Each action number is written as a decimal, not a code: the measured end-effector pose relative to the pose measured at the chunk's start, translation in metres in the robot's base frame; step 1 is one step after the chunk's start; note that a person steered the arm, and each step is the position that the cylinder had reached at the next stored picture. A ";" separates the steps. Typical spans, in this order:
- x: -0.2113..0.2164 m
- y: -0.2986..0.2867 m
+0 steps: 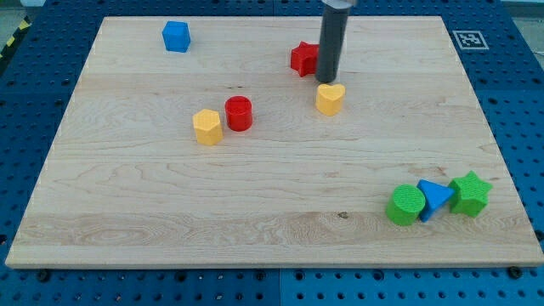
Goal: Move your arm to the parallel left of the red circle
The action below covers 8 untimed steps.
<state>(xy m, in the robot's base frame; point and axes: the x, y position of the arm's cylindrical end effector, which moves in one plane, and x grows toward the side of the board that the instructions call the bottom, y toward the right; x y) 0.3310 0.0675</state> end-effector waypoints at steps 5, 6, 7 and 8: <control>-0.004 -0.054; -0.004 -0.054; -0.004 -0.054; -0.004 -0.054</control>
<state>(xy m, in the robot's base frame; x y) 0.3274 0.0134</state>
